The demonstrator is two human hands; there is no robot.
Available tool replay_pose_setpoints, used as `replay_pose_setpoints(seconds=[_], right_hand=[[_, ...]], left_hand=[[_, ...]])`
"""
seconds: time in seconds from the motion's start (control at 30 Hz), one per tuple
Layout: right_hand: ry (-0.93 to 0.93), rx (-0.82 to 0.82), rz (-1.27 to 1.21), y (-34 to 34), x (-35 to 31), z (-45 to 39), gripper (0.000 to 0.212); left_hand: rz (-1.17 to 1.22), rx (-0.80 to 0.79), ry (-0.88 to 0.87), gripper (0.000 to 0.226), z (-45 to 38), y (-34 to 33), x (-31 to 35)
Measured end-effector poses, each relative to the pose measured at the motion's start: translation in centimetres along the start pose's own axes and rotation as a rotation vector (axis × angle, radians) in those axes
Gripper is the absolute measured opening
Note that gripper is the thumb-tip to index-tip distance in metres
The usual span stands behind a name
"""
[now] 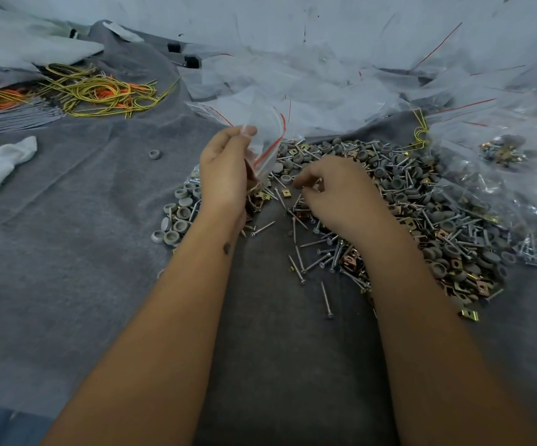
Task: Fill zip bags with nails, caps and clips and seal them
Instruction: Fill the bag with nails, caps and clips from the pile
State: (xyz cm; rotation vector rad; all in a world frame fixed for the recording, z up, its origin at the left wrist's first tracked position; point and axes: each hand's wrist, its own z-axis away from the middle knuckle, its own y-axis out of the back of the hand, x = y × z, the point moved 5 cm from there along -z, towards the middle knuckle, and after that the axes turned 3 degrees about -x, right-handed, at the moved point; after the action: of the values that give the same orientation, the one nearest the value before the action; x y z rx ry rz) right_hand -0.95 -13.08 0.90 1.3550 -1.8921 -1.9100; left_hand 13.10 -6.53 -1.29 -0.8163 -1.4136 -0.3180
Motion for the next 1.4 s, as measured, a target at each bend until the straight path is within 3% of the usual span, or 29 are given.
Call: replay_pose_setpoints(seconds=[0.3, 0.53, 0.67, 0.83, 1.0, 1.23, 1.4], right_hand=[[0.308, -0.081, 0.156, -4.2, -3.2, -0.2, 0.04], [0.078, 0.005, 0.071, -3.6, -1.1, -2.8, 0.046], [0.087, -0.182, 0.23, -4.6, -0.9, -3.7, 0.05], [0.08, -0.076, 0.254, -3.4, -1.2, -3.0, 0.044], [0.076, 0.045, 0.008, -2.1, -0.7, -1.4, 0.023], [-0.053, 0.247, -0.426, -0.3, 0.7, -0.9, 0.016], [-0.078, 0.35, -0.524, 0.7, 1.3, -0.5, 0.014]], left_hand=[[0.285, 0.126, -0.056, 0.015, -0.8, 1.3, 0.4], [0.277, 0.208, -0.054, 0.015, -1.2, 1.9, 0.1], [0.232, 0.178, -0.077, 0.013, -1.1, 1.6, 0.0], [0.209, 0.164, -0.078, 0.018, -0.8, 1.4, 0.2], [0.078, 0.113, -0.104, 0.017, -0.5, 0.8, 0.4], [-0.202, 0.042, -0.172, 0.014, 0.1, -0.4, 0.3], [-0.292, 0.005, -0.2, 0.013, 0.3, -0.8, 0.2]])
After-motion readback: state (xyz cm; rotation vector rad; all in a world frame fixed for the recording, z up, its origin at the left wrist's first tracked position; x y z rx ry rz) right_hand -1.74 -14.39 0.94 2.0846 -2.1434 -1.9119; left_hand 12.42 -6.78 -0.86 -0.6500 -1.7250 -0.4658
